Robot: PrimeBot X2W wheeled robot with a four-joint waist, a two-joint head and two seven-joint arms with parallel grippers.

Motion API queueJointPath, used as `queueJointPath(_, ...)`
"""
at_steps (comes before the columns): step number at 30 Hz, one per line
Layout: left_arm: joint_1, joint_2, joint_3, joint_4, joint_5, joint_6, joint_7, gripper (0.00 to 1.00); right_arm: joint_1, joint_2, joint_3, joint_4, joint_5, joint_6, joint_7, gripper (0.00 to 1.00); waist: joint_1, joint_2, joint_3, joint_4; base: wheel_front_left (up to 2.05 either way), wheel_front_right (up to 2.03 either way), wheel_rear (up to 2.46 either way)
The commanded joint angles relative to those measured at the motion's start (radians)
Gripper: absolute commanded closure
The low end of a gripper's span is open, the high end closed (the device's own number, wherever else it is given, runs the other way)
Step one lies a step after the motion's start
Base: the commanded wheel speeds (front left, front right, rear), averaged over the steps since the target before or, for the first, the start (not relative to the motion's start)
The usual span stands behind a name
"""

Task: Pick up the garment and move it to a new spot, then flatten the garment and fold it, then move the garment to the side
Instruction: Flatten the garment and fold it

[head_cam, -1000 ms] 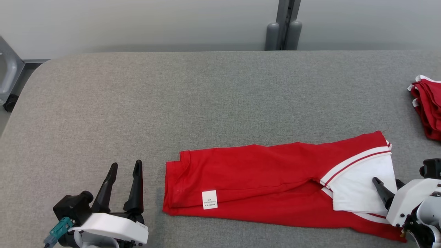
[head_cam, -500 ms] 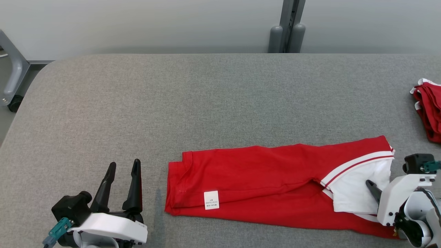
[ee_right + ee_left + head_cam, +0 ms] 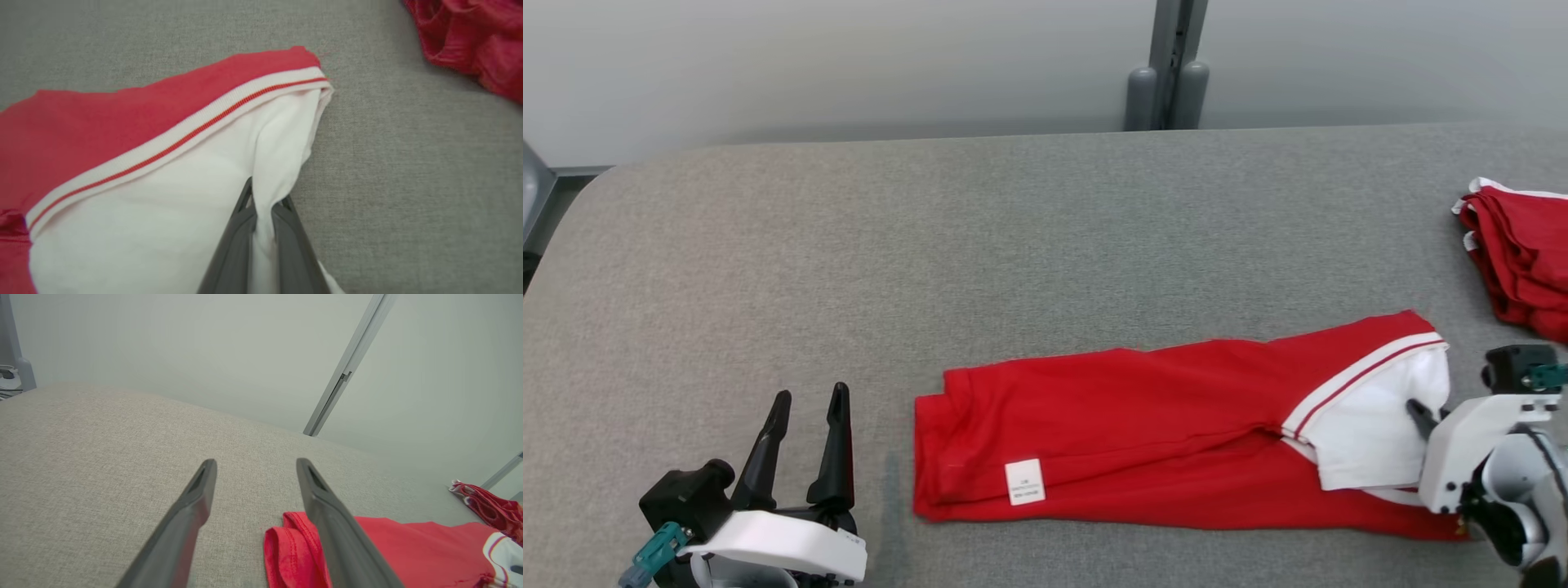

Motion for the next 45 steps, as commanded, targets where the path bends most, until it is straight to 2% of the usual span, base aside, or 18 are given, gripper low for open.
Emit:
queueJointPath(1,0.002,0.001,0.005,0.003,0.007,-0.006,-0.004,0.0,0.001,-0.029,-0.013,-0.009,0.01,0.0,-0.013,1.0,0.0,0.0,-0.007,-0.016,0.0,0.0,0.0)
queueJointPath(6,0.008,-0.002,0.0,0.008,0.012,-0.013,-0.004,0.0,0.032,-0.076,-0.059,-0.056,0.043,0.0,-0.021,1.0,0.0,0.0,-0.018,-0.054,0.0,0.0,0.0)
queueJointPath(10,0.015,-0.002,-0.004,0.012,0.015,-0.012,-0.004,0.0,0.06,-0.081,-0.091,-0.123,0.079,0.0,-0.013,1.0,0.0,0.0,-0.027,-0.084,0.0,0.0,0.0)
queueJointPath(18,0.016,0.003,-0.018,0.015,0.017,-0.013,0.004,0.0,0.111,-0.044,-0.079,-0.308,0.115,0.0,0.021,1.0,0.0,0.0,-0.045,-0.107,0.0,0.0,0.0)
queueJointPath(25,0.022,0.004,-0.03,0.017,0.015,-0.014,0.011,0.0,0.147,0.0,-0.029,-0.452,0.105,0.0,0.055,1.0,0.0,0.0,-0.065,-0.09,0.0,0.0,0.0)
queueJointPath(30,0.022,0.005,-0.033,0.017,0.011,-0.011,0.013,0.0,0.156,0.032,0.014,-0.511,0.102,0.0,0.074,1.0,0.0,0.0,-0.075,-0.077,0.0,0.0,0.0)
queueJointPath(37,0.021,0.004,-0.043,0.015,0.008,-0.009,0.013,0.0,0.132,0.11,0.091,-0.532,0.095,0.0,0.091,1.0,0.0,0.0,-0.08,-0.055,0.0,0.0,0.0)
queueJointPath(45,0.002,-0.002,-0.057,0.019,0.009,-0.016,0.013,0.0,0.053,0.207,0.209,-0.453,0.094,0.0,0.072,1.0,0.0,0.0,-0.07,-0.025,0.0,0.0,0.0)
